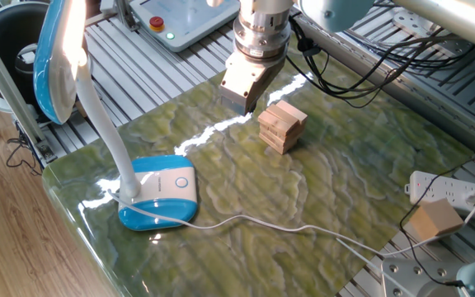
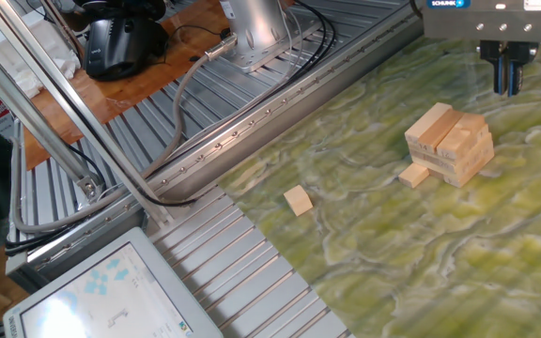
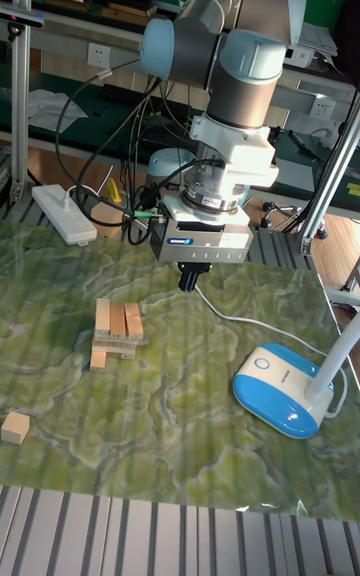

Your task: Turn on the desk lamp by pressing the button

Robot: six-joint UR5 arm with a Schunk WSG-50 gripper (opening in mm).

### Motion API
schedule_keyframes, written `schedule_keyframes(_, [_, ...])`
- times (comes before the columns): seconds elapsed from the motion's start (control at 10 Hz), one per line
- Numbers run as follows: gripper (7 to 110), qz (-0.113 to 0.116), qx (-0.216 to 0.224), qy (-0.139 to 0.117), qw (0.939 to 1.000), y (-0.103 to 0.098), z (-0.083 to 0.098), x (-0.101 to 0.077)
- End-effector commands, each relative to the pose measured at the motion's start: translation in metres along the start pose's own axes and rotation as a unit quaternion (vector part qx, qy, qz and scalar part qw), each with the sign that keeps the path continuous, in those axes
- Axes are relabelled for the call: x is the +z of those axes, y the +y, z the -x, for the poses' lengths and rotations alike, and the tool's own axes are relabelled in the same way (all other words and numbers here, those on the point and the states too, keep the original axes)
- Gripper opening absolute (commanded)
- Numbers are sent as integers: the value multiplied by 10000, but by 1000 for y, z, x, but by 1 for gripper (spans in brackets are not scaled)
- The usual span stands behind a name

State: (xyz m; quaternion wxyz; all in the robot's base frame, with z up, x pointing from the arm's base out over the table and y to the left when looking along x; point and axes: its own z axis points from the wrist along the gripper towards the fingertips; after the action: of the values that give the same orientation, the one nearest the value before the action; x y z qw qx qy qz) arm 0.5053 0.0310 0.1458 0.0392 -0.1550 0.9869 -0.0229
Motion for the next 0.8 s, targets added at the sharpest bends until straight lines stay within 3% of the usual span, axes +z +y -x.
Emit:
schedule_keyframes(0.0, [7, 34, -49, -17, 10000, 2, 3, -2])
schedule_keyframes(0.4, [7, -172, -275, 161, 9993, -6, -3, -4])
schedule_keyframes(0.7, [7, -133, -340, 133, 9992, -5, -7, -8])
